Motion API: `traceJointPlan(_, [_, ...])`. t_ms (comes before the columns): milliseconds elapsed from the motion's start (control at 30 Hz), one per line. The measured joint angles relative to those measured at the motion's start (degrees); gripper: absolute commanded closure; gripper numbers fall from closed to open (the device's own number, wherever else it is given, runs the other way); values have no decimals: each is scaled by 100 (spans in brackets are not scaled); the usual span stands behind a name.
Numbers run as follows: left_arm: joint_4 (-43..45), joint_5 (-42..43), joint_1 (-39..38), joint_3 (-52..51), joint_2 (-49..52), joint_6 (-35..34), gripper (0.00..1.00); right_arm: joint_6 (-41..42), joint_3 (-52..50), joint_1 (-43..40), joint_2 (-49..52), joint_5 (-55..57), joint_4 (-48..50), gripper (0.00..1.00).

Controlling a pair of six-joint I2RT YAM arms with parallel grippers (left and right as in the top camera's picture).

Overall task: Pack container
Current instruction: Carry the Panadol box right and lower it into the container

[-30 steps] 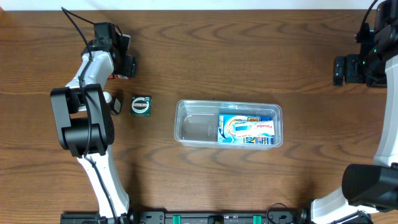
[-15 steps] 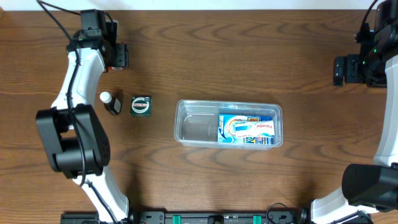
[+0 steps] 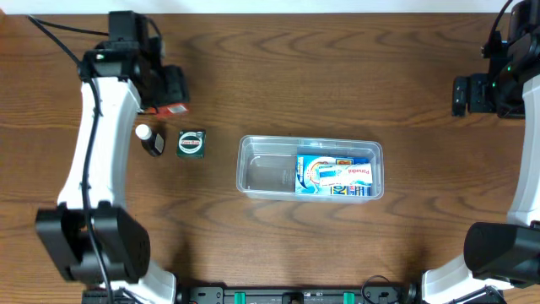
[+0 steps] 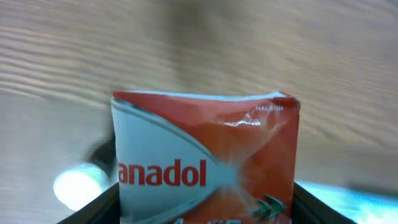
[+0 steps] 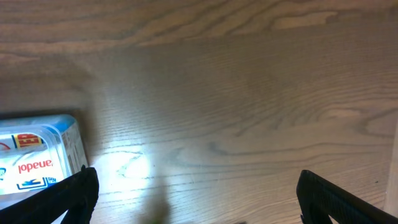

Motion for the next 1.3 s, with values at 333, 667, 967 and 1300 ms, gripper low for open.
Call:
traceJointPlan(333, [-802, 297, -1637, 0, -597, -356, 35, 0, 0, 0, 0, 2, 0, 1])
traceJointPlan(667, [-1128, 190, -3279, -2, -599, -1224, 34, 0, 0, 0, 0, 2, 0, 1])
traceJointPlan(967, [-927, -365, -4072, -610, -597, -2385, 35, 0, 0, 0, 0, 2, -2, 1])
traceJointPlan(1300, [424, -623, -4172, -1578, -592, -2850, 34, 0, 0, 0, 0, 0, 0, 1])
